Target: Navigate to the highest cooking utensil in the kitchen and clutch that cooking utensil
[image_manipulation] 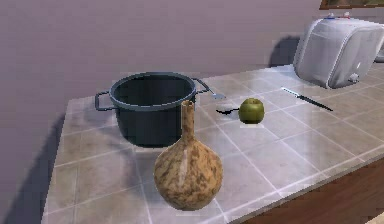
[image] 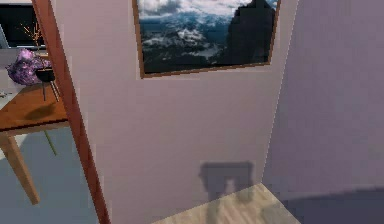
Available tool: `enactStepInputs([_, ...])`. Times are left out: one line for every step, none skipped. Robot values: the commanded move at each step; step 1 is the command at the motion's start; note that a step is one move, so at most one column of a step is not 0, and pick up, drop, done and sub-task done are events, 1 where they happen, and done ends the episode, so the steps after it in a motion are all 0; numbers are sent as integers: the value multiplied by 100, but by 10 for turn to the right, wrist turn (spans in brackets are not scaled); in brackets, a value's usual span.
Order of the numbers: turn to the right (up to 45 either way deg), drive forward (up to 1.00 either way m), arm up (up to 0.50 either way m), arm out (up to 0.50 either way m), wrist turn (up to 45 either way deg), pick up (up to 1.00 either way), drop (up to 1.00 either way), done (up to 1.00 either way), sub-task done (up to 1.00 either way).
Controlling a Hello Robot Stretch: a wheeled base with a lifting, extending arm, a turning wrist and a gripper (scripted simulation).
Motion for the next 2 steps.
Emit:
enactStepInputs([0, 0, 38, 0, 0, 0, 0, 0, 0])
enactStepInputs([0, 0, 0, 28, 0, 0, 0, 0, 0])
